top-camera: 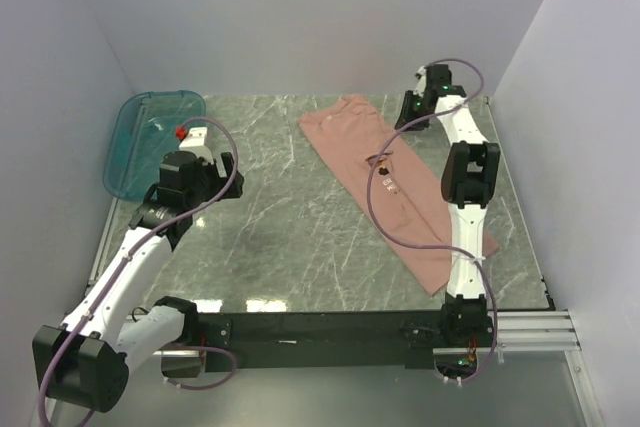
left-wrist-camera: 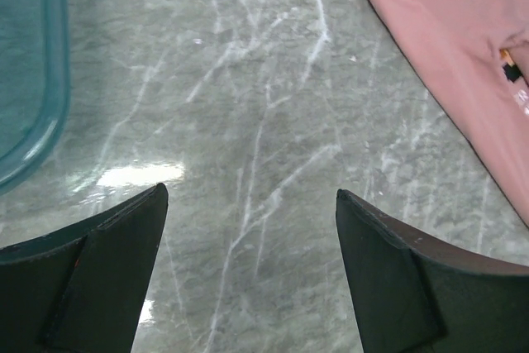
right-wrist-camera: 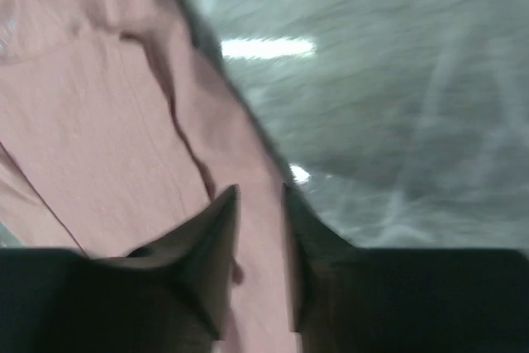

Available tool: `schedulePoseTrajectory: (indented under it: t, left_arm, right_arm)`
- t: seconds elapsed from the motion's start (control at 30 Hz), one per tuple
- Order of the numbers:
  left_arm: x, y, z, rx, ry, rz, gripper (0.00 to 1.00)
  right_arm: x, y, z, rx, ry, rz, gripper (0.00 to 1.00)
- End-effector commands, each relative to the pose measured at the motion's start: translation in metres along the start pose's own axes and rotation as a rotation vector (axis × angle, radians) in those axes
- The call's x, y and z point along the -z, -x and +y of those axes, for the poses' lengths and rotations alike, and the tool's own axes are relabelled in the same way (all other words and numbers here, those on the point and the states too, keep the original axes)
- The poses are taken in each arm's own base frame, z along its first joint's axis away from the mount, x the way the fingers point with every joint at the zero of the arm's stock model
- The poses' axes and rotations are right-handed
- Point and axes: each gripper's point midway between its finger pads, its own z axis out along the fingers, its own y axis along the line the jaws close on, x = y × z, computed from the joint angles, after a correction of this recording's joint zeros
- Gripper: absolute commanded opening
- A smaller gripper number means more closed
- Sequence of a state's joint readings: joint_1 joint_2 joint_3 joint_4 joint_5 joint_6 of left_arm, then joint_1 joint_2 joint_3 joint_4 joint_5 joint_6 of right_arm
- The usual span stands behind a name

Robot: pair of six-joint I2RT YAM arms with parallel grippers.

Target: Fold and stack the t-shirts

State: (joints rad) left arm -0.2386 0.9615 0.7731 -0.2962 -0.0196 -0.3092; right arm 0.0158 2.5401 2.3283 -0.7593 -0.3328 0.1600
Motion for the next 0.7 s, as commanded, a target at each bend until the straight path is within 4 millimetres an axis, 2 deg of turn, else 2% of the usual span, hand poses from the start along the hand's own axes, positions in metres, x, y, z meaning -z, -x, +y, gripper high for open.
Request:
schedulePoseTrajectory:
  t: [0.0,0.03,0.07,0.13,0.17,0.2,0.23,0.27,0.3,0.33,0.37,0.4,0.43,0.47,0.5,0.53,0.57,0.6,0.63,0.67]
  left_arm:
    - [-0.006,0.005,-0.017,0.016,-0.093,-0.015,0.88]
    - [-0.009,0.004,-0.022,0.026,-0.115,-0.006,0.88]
    - [-0.015,-0.002,-0.028,0.065,-0.144,0.029,0.88]
    - [-0.020,0.000,-0.040,0.112,-0.197,0.042,0.87]
    - [-0.024,0.000,-0.046,0.141,-0.220,0.049,0.86]
    - [-0.031,0.002,-0.059,0.209,-0.280,0.060,0.84]
    - [-0.037,0.002,-0.065,0.252,-0.299,0.067,0.83]
    - [-0.043,0.003,-0.073,0.337,-0.309,0.079,0.82]
    - [-0.061,-0.004,-0.076,0.369,-0.297,0.104,0.81]
    - [-0.071,0.005,-0.081,0.390,-0.283,0.092,0.80]
    - [-0.080,0.002,-0.093,0.432,-0.271,0.117,0.79]
    - [-0.103,-0.018,-0.094,0.446,-0.225,0.179,0.77]
    - [-0.116,-0.002,-0.102,0.458,-0.205,0.151,0.76]
    - [-0.127,-0.008,-0.113,0.490,-0.183,0.179,0.75]
    - [-0.152,-0.031,-0.113,0.500,-0.133,0.238,0.74]
    - [-0.164,-0.020,-0.116,0.512,-0.099,0.232,0.72]
    - [-0.176,-0.026,-0.117,0.524,-0.073,0.250,0.72]
    - [-0.196,-0.044,-0.115,0.546,-0.040,0.290,0.69]
    - [-0.207,-0.032,-0.119,0.554,-0.036,0.268,0.68]
    - [-0.215,-0.033,-0.121,0.571,-0.025,0.271,0.68]
  right_arm:
    - [0.028,0.039,-0.011,0.025,-0.017,-0.118,0.42]
    - [0.034,0.039,-0.011,0.049,-0.004,-0.118,0.46]
    - [0.051,0.045,-0.006,0.072,0.003,-0.140,0.53]
    - [0.061,0.031,-0.003,0.133,0.049,-0.110,0.57]
    - [0.091,0.038,0.009,0.172,0.068,-0.152,0.59]
    - [0.091,0.019,0.007,0.203,0.077,-0.114,0.60]
    - [0.123,0.023,0.026,0.283,0.117,-0.160,0.60]
    - [0.133,0.015,0.032,0.321,0.133,-0.158,0.61]
    - [0.135,-0.009,0.032,0.334,0.149,-0.109,0.61]
    - [0.145,-0.018,0.039,0.394,0.171,-0.108,0.61]
    - [0.176,-0.019,0.056,0.437,0.205,-0.155,0.61]
    - [0.177,-0.043,0.056,0.431,0.228,-0.123,0.61]
    - [0.204,-0.046,0.069,0.474,0.253,-0.176,0.61]
    - [0.212,-0.057,0.074,0.489,0.280,-0.180,0.61]
    - [0.213,-0.079,0.079,0.489,0.334,-0.152,0.61]
    - [0.233,-0.084,0.087,0.506,0.349,-0.189,0.61]
    - [0.238,-0.091,0.090,0.507,0.368,-0.200,0.61]
    - [0.236,-0.107,0.091,0.499,0.396,-0.186,0.61]
    - [0.246,-0.114,0.097,0.509,0.415,-0.208,0.61]
    - [0.245,-0.118,0.097,0.510,0.425,-0.220,0.61]
